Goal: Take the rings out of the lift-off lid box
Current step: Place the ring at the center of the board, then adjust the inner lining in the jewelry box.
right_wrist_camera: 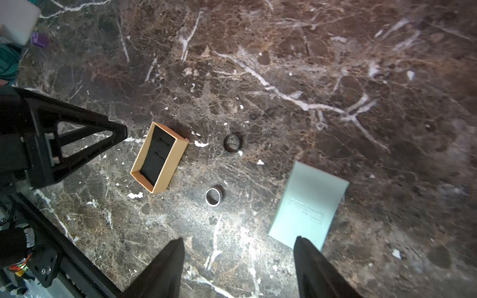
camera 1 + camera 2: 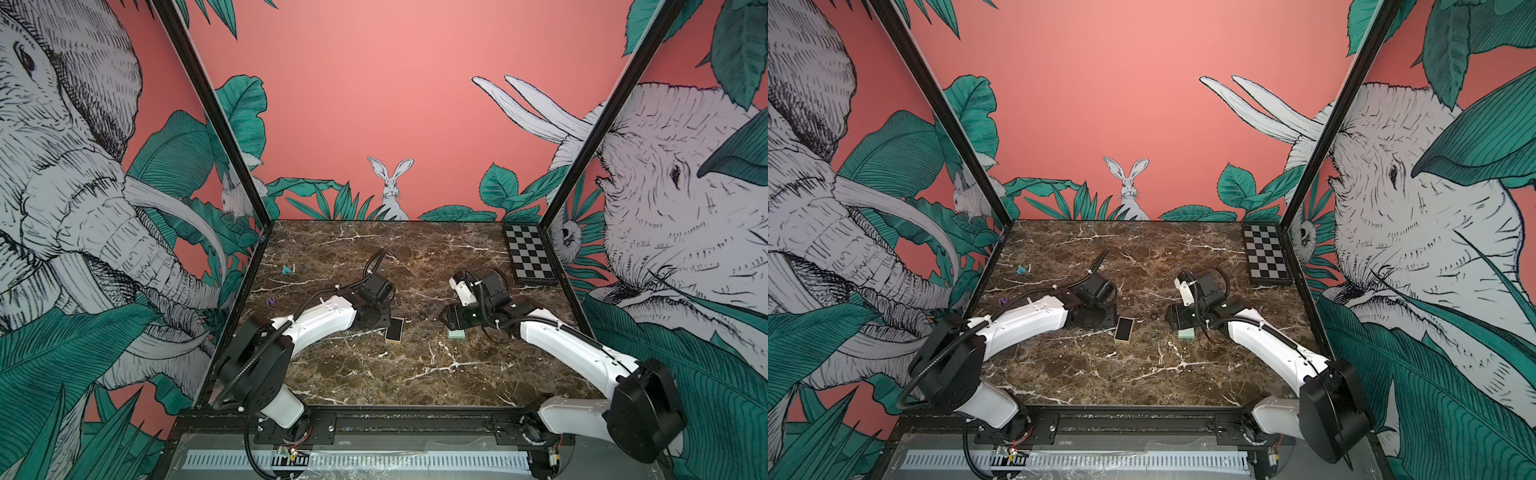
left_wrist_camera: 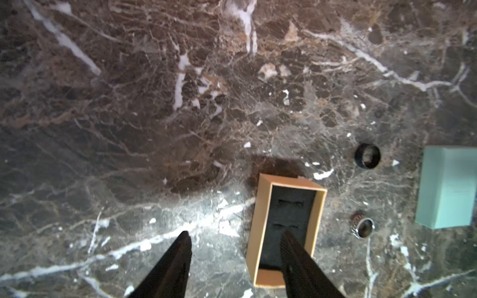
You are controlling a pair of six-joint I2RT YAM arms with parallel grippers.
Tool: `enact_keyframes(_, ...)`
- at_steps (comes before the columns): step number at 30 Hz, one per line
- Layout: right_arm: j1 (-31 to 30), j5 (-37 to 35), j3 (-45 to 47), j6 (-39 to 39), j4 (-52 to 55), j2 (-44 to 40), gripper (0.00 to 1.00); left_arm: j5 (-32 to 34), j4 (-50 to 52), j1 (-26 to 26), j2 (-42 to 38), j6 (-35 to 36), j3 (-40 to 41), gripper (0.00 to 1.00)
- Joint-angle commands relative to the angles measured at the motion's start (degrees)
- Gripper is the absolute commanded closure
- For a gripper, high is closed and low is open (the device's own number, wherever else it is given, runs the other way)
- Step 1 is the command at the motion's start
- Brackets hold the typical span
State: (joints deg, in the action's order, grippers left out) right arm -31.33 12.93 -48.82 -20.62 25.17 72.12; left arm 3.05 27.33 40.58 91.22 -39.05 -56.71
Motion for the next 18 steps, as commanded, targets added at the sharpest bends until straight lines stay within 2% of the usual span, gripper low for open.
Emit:
enact_keyframes(1,0.16,-4.24,0.5,-1.44,1.14,-1.05,0.3,-2.77,2.96,-0.06,3.2,6.58,-3.57,0.42)
enact_keyframes(13,0.17,-5.0,0.3,-0.66,-0.83,2.1,0.3,-3.13,3.33,-0.06,5.15,6.18,-3.2,0.43)
enact_keyframes(18,0.21,-7.71,0.52,-0.21,1.23,1.57,0.29,-1.22,5.22,0.1,6.78,7.58,-5.04,0.44)
